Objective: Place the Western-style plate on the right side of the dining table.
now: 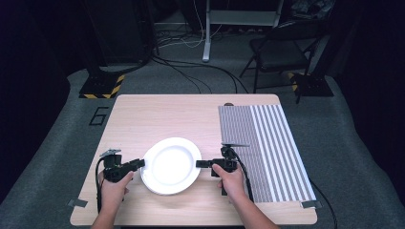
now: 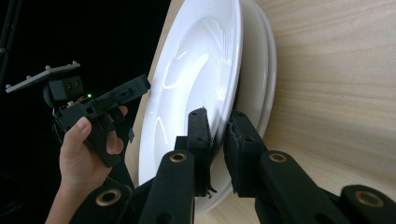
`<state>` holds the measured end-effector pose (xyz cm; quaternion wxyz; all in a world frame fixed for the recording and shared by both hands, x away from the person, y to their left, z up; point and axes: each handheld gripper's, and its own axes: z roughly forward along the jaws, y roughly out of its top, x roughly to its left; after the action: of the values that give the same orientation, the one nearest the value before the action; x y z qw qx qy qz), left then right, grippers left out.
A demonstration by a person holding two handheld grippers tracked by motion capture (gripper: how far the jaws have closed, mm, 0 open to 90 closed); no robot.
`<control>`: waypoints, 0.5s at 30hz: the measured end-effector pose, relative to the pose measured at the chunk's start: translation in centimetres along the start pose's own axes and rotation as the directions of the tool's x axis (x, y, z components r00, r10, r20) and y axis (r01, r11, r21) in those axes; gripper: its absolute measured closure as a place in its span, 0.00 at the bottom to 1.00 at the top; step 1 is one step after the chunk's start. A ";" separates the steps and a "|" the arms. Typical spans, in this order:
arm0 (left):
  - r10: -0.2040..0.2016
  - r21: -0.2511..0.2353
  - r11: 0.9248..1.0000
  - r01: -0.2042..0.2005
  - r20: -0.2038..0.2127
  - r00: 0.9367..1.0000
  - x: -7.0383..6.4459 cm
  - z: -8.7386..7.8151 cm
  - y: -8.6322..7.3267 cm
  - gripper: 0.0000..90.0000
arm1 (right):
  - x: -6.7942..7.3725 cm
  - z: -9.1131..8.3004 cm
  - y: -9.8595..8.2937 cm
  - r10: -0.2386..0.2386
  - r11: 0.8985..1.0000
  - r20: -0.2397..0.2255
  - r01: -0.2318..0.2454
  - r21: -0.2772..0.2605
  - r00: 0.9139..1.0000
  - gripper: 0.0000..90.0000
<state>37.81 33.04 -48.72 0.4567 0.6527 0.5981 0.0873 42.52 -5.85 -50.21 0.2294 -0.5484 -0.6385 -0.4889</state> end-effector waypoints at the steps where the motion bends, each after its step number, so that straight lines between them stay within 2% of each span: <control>1: 0.001 -0.004 1.000 -0.001 0.000 1.000 -0.1 -0.1 0.0 0.73 | 0.0 -0.1 0.1 -0.001 1.000 0.003 0.001 -0.003 1.000 0.90; 2: 0.004 -0.014 1.000 -0.004 -0.001 1.000 -0.1 0.0 0.0 0.72 | 0.0 -0.2 0.1 -0.011 1.000 0.005 0.011 -0.005 1.000 0.90; 6: 0.026 -0.005 1.000 -0.026 0.015 1.000 -0.4 -0.1 0.1 0.72 | 0.2 -0.6 0.2 -0.041 0.999 0.021 0.042 -0.012 0.999 0.90; 8: 0.015 -0.011 1.000 -0.015 0.020 1.000 -0.7 0.1 0.1 0.72 | 0.3 -0.8 0.3 -0.052 0.999 0.021 0.053 -0.008 0.998 0.89; 9: 0.031 -0.009 0.999 -0.031 0.022 0.999 -0.7 0.2 0.1 0.71 | 0.3 -0.8 0.3 -0.050 0.999 0.020 0.050 -0.007 0.999 0.89; 12: 0.023 -0.002 1.000 -0.022 0.031 0.999 -0.9 0.5 0.1 0.71 | 0.4 -1.0 0.3 -0.049 0.999 0.025 0.049 -0.007 0.999 0.89; 13: 0.035 0.004 0.999 -0.035 0.036 0.999 -0.9 0.5 0.2 0.71 | 0.4 -1.1 0.3 -0.055 0.998 0.020 0.055 -0.006 0.998 0.90; 15: 0.026 0.006 1.000 -0.027 0.040 0.999 -1.0 0.7 0.2 0.70 | 0.5 -1.2 0.3 -0.067 0.998 0.020 0.067 -0.009 0.998 0.90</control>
<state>38.11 31.86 -48.58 0.4655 0.6636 0.5804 0.0782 42.33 -6.72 -49.18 0.2038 -0.5327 -0.6562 -0.4940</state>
